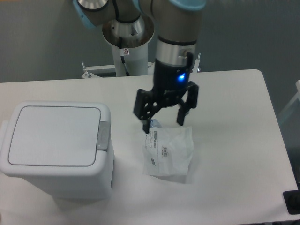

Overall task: Open the trash can
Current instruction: 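Lower the gripper over the grey button on the trash can lid, then press down on the grey lid button to pop the lid open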

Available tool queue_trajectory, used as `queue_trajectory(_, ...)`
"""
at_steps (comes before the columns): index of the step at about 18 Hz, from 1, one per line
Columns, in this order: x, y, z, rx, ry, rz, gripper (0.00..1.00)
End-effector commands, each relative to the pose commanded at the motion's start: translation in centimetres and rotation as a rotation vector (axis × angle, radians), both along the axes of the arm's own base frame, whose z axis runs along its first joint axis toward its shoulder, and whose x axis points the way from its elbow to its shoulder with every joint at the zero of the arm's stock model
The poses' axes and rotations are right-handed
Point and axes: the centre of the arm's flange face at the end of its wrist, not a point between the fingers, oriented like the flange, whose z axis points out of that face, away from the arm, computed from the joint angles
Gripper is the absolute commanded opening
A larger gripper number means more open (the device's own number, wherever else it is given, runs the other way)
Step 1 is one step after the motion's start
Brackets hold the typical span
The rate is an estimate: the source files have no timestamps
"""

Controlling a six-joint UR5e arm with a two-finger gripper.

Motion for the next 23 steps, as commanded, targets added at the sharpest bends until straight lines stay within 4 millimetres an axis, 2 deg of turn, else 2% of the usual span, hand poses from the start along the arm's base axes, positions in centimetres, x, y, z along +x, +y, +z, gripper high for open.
queue_trajectory(10,2.7,2.1,-1.3,-0.019,-0.014,-0.056,1.00)
queue_trajectory(12,2.7,2.2,-2.0,-0.027,-0.020,-0.059,1.00)
queue_trajectory(23,3.1,2.5,-2.7,-0.036,-0.027,-0.069,1.00)
